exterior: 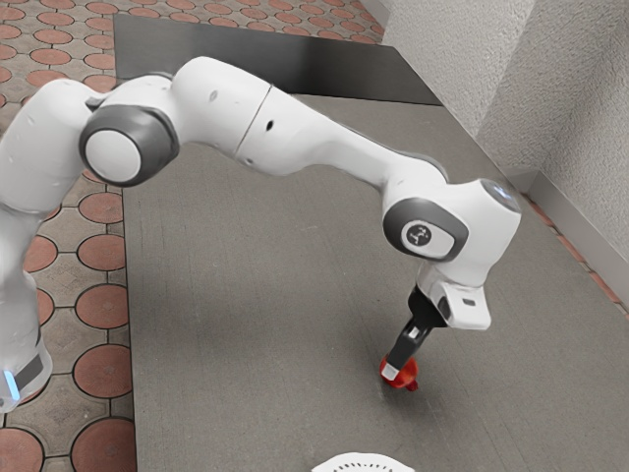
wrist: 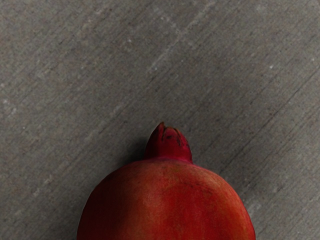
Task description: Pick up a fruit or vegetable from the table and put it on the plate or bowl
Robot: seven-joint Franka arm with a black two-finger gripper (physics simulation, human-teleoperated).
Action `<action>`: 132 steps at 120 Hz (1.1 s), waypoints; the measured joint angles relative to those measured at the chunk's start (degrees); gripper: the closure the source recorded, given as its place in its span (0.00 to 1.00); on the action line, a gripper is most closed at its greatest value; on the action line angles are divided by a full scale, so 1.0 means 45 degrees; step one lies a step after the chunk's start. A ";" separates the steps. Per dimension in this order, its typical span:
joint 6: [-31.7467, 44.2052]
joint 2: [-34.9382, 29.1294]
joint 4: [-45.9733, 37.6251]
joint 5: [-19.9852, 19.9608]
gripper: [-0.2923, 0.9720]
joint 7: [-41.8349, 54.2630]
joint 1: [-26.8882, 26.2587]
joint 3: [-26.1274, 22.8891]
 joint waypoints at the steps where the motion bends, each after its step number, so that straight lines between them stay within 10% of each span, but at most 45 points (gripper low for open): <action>1: 0.0002 0.0013 0.0000 -0.0003 0.23 0.0007 0.0000 0.0000; 68: 0.0102 -0.0427 0.0149 0.0061 0.56 0.0281 0.0035 0.0001; 132: -0.0330 -0.1451 0.0236 0.0191 0.56 0.0180 -0.4371 0.0011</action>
